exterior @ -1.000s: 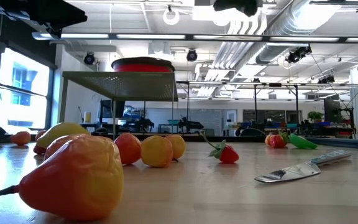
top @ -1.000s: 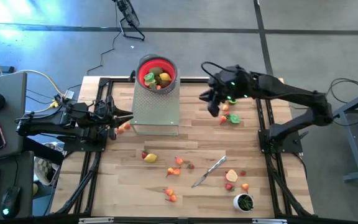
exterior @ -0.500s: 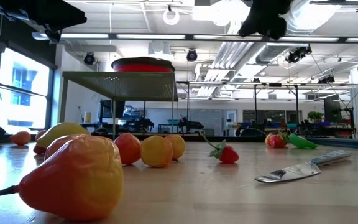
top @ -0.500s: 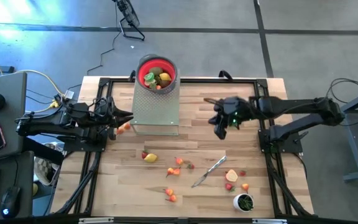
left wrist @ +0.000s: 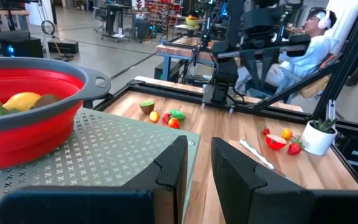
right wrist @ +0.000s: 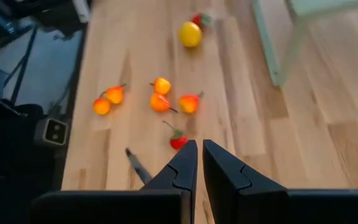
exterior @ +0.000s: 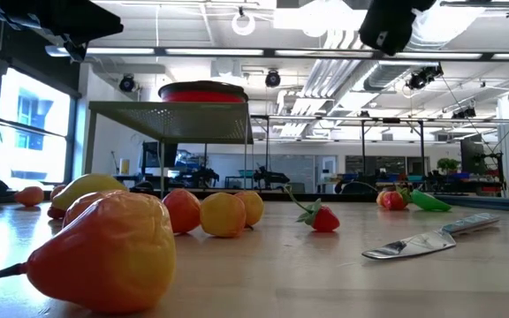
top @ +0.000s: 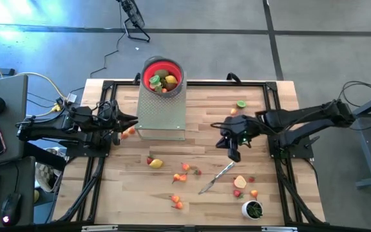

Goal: Pick & Place Fruit
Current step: Put the strawberry into the red strainer on the shelf

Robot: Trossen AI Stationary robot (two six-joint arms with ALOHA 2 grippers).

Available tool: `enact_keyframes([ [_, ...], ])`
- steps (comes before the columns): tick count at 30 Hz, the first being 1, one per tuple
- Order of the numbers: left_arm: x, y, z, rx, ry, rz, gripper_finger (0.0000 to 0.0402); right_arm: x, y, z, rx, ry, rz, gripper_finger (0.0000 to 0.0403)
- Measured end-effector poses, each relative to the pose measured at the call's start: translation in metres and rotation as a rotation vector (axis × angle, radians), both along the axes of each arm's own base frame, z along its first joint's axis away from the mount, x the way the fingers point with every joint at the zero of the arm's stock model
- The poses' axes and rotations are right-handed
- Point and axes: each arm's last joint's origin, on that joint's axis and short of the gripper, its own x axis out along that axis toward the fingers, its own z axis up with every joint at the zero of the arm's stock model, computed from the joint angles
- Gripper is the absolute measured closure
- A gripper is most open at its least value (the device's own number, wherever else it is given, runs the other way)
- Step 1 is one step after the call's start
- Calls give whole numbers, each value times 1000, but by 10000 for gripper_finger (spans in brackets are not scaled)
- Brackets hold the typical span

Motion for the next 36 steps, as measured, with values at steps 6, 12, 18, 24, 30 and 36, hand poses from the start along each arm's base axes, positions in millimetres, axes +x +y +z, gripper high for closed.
enact_keyframes([
  [6, 0, -1, -3, -107, 16, -32, 334, 2, 11, 0, -1, -19, 49, 385],
  [12, 1, -2, -9, -187, 67, -71, 334, -1, 25, -3, -13, 4, 95, 385],
  [18, 2, -3, -10, -210, 73, -78, 334, 6, 34, -7, -40, -19, 90, 385],
  [24, 2, -3, -10, -210, 73, -77, 334, 25, 39, -14, -33, -70, 94, 385],
  [30, 3, -3, -10, -210, 73, -77, 334, 38, 42, -30, -76, -41, 96, 385],
  [36, 2, -3, -10, -151, 83, -82, 334, 48, 44, -42, -86, -22, 51, 385],
])
